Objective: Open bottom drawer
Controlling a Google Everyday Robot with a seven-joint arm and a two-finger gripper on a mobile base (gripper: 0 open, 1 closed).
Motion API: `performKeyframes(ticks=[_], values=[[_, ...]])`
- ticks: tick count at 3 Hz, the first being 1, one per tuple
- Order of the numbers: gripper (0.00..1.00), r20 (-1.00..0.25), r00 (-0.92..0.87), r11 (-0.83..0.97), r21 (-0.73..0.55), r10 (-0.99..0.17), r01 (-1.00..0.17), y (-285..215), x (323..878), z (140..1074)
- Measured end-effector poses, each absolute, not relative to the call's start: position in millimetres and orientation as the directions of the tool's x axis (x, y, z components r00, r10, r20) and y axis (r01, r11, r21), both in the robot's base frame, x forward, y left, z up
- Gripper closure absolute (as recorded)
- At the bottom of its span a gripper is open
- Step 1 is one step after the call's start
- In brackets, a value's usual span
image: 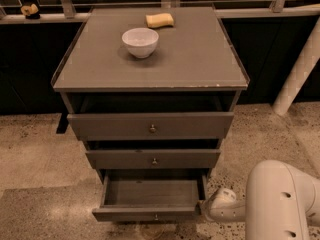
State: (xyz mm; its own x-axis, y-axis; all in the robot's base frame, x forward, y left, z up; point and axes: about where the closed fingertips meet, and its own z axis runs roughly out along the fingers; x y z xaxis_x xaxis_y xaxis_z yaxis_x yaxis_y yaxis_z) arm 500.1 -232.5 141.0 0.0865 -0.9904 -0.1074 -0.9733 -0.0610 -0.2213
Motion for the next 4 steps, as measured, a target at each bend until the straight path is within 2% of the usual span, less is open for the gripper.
performKeyframes(ticks=[4], values=[[1.00,-0.107,0.090,-0.065,-0.214,-0.990,-0.975,-236,466,139]])
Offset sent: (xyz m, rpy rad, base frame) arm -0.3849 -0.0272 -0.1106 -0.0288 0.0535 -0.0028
